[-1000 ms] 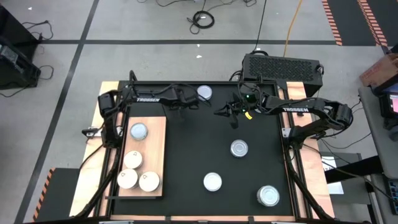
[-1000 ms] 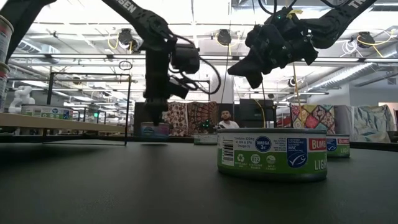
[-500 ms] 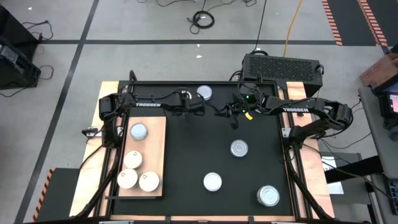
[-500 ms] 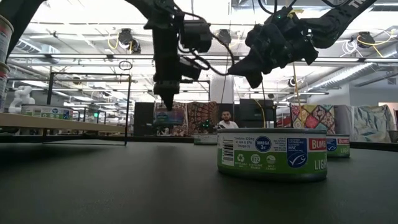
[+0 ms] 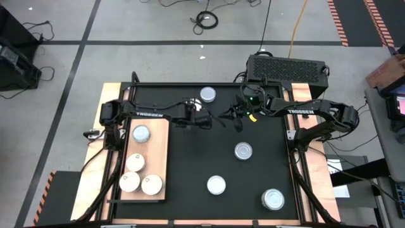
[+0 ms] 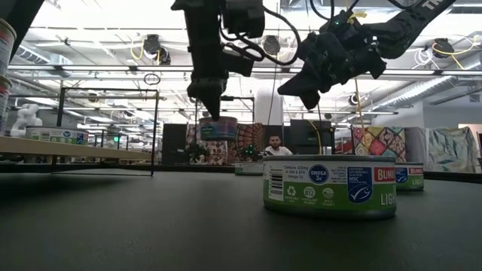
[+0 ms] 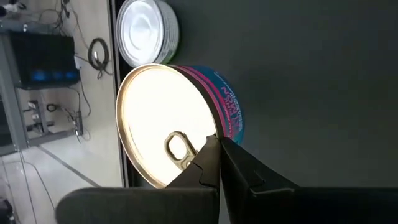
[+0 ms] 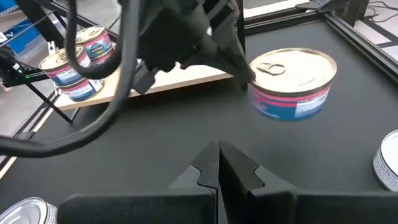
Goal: Stack canned seafood by type on shelf
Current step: Put the blue tuna can aligned with the other blue tuna can on the shelf
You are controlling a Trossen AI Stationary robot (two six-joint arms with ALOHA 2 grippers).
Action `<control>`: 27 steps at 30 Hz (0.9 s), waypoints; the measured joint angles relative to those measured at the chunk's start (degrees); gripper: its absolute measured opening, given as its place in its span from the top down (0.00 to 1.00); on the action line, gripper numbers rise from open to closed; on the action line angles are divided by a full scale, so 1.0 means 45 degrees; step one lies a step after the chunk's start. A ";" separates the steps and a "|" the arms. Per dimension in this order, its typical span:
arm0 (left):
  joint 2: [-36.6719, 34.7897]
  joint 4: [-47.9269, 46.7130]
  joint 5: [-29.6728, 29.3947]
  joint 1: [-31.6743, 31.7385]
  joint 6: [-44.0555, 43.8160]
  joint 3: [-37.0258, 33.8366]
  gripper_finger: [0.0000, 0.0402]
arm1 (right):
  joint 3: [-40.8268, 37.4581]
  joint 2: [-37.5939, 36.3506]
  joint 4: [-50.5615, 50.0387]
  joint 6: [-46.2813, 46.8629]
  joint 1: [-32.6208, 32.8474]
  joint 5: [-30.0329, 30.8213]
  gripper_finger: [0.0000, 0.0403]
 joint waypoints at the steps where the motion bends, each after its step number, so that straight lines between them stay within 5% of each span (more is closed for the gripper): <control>1: 0.0000 -0.0044 0.0000 -0.0105 -0.0142 0.0016 0.99 | 0.0000 -0.0004 -0.0002 -0.0010 -0.0014 0.0000 1.00; 14: 0.0000 -0.1318 -0.0105 -0.1432 -0.1645 0.0039 0.99 | 0.0012 -0.2266 -0.3115 -0.0486 -0.0530 0.2574 1.00; 27: -0.0892 -0.1909 -0.0357 -0.3013 -0.2832 0.0034 0.99 | 0.0010 -0.2530 -0.4026 -0.0834 -0.0515 0.2637 1.00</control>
